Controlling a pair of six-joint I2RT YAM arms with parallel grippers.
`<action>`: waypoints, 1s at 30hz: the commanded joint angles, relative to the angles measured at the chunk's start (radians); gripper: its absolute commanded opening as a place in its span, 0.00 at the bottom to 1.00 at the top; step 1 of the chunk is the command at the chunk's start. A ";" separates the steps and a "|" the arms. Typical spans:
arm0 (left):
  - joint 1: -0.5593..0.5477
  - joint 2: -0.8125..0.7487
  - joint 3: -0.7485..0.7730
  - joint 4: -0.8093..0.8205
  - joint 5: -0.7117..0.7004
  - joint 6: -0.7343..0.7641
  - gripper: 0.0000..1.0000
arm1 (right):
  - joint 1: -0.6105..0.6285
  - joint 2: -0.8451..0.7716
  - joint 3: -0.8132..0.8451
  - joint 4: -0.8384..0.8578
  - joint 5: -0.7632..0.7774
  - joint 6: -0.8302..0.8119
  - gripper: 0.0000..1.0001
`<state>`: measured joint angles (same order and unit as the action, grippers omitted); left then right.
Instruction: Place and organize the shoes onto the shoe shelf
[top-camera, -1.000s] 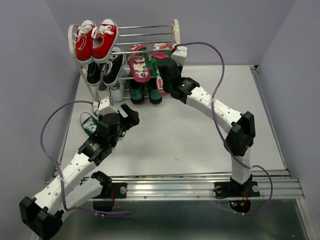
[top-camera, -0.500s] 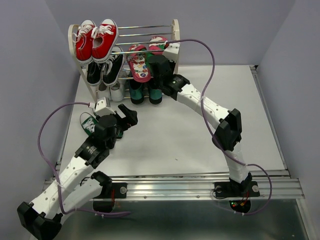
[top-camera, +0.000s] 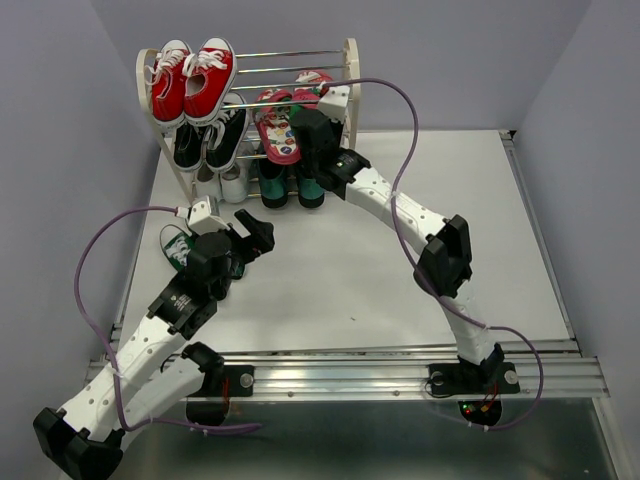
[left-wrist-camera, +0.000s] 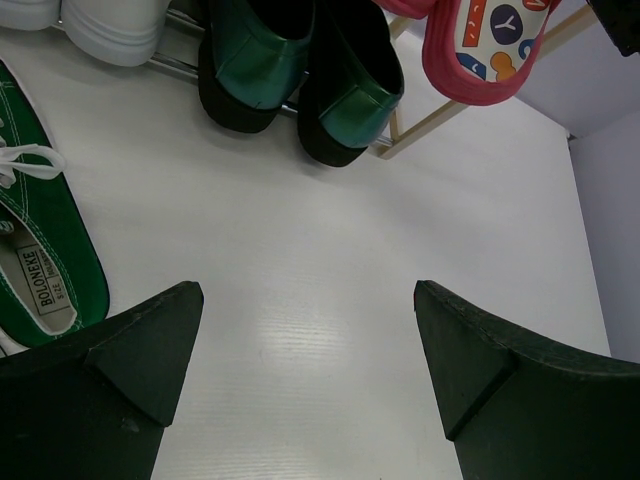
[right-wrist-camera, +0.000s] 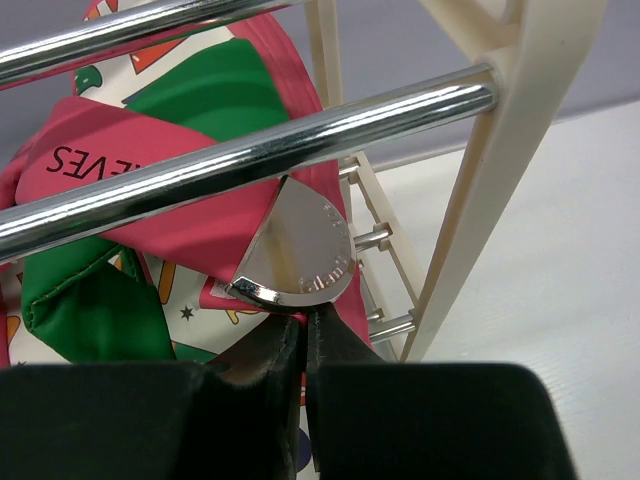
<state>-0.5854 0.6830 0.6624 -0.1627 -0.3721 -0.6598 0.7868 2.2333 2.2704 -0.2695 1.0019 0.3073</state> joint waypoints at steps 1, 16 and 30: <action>0.002 -0.007 -0.012 0.032 0.002 0.003 0.99 | -0.003 -0.024 0.075 0.157 0.037 0.004 0.02; 0.002 0.007 -0.009 0.032 -0.002 0.006 0.99 | -0.041 -0.021 0.041 0.208 0.012 0.030 0.04; 0.002 0.012 -0.009 0.034 -0.010 0.011 0.99 | -0.060 0.002 0.001 0.426 0.024 -0.045 0.05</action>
<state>-0.5854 0.6983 0.6621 -0.1619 -0.3672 -0.6594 0.7387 2.2425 2.2425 -0.0635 1.0046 0.2481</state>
